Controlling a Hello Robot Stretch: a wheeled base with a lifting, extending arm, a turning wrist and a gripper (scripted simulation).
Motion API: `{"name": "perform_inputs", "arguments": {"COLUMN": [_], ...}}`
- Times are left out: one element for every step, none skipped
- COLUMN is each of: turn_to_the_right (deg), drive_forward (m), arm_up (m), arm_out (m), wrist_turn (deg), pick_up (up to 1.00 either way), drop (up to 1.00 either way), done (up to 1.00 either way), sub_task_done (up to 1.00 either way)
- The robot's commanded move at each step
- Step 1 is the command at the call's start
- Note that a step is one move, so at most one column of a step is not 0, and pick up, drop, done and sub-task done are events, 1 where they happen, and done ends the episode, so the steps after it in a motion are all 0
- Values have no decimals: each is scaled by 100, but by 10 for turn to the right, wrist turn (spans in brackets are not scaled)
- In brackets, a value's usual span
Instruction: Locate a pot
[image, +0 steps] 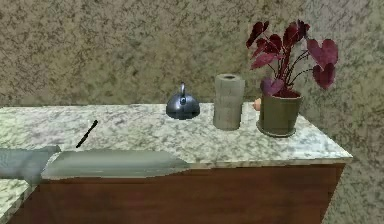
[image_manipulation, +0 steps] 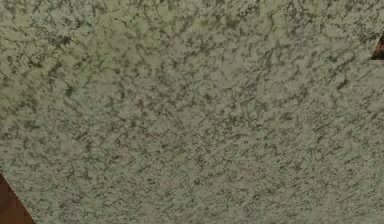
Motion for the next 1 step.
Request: {"name": "perform_inputs", "arguments": {"turn_to_the_right": [0], "drive_forward": [0], "arm_up": [0], "arm_out": [0], "wrist_turn": [0], "pick_up": [0], "drop": [0], "done": [100], "sub_task_done": [0]}}
